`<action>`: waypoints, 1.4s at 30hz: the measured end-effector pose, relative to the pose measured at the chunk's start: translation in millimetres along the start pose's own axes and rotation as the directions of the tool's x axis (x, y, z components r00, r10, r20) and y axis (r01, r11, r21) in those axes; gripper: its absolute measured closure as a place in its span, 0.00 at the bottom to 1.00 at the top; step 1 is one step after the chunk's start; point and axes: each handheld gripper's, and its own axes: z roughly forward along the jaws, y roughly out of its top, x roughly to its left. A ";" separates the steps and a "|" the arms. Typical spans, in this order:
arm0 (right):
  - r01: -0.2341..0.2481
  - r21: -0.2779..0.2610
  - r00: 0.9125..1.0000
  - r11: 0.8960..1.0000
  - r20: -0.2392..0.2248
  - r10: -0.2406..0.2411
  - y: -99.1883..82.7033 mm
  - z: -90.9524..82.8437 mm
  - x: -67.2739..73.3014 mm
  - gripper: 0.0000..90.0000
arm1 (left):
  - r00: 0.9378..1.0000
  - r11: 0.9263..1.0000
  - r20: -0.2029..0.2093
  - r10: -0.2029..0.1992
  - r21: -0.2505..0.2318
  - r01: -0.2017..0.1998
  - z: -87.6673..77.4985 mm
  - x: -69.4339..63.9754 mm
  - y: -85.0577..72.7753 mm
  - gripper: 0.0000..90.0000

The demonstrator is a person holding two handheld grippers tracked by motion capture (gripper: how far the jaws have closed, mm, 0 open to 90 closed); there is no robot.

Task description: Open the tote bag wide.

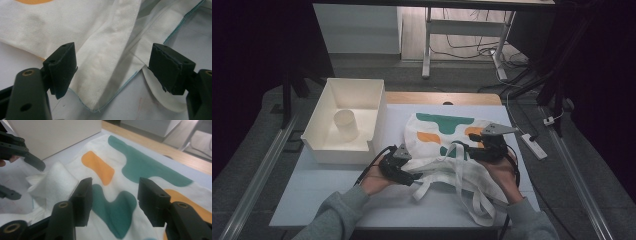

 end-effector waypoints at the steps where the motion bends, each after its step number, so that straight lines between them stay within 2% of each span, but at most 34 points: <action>1: -0.001 -0.003 1.000 1.000 0.006 0.001 -0.5 -7.1 1.5 0.50 | 1.000 1.000 0.000 0.000 -0.001 0.000 -0.2 -0.2 0.0 0.25; 5: -0.021 -0.019 1.000 1.000 0.011 0.021 -5.3 -32.0 5.6 0.50 | 1.000 1.000 0.000 0.003 -0.005 -0.003 -1.3 -1.5 0.3 0.25; 9: -0.039 -0.009 0.999 0.999 -0.031 0.039 -19.9 -51.1 18.2 0.50 | 1.000 1.000 0.003 0.003 -0.012 -0.003 -2.2 -2.9 0.5 0.25; 11: -0.035 0.009 0.997 0.999 -0.071 0.036 -26.6 -55.0 29.9 0.51 | 1.000 1.000 0.003 0.009 -0.009 -0.009 -2.3 -3.2 0.6 0.25; 13: -0.020 0.038 0.994 0.999 -0.102 0.024 -33.2 -55.2 42.7 0.50 | 1.000 1.000 0.004 0.010 -0.010 -0.010 -2.3 -4.0 0.6 0.25; 15: -0.011 0.054 0.988 0.999 -0.154 0.019 -42.5 -54.0 60.4 0.50 | 1.000 1.000 0.004 0.011 -0.010 -0.011 -2.6 -4.2 0.6 0.25; 18: 0.026 0.093 0.984 0.995 -0.177 -0.009 -54.1 -49.9 81.4 0.50 | 1.000 1.000 0.005 0.010 -0.010 -0.010 -3.0 -4.0 0.5 0.25; 21: 0.032 0.144 0.984 0.989 -0.180 -0.006 -68.2 -45.3 91.7 0.49 | 1.000 1.000 0.004 0.013 -0.007 -0.013 -3.6 -4.2 0.3 0.25; 26: 0.035 0.203 0.979 0.979 -0.204 0.007 -84.4 -39.4 99.3 0.50 | 1.000 1.000 0.006 0.009 -0.007 -0.009 -3.1 -3.7 0.1 0.25; 29: 0.076 0.244 0.979 0.967 -0.204 -0.025 -88.9 -33.4 105.0 0.52 | 1.000 1.000 0.006 0.015 -0.005 -0.015 -3.0 -4.3 0.2 0.25; 34: 0.110 0.275 0.978 0.955 -0.202 -0.055 -90.2 -29.8 107.9 0.65 | 1.000 1.000 0.007 0.012 -0.005 -0.012 -2.6 -4.1 0.1 0.25; 37: 0.146 0.299 0.976 0.943 -0.197 -0.089 -92.4 -27.0 107.9 0.82 | 1.000 1.000 0.008 0.013 -0.003 -0.013 -2.1 -4.2 0.0 0.25; 40: 0.157 0.300 0.977 0.941 -0.185 -0.104 -92.0 -27.1 107.5 0.96 | 1.000 1.000 0.008 0.016 -0.001 -0.016 -1.9 -4.7 0.1 0.25; 42: 0.169 0.288 0.977 0.942 -0.175 -0.122 -90.9 -28.7 106.6 0.98 | 1.000 1.000 0.009 0.018 0.001 -0.018 -2.0 -4.6 0.1 0.25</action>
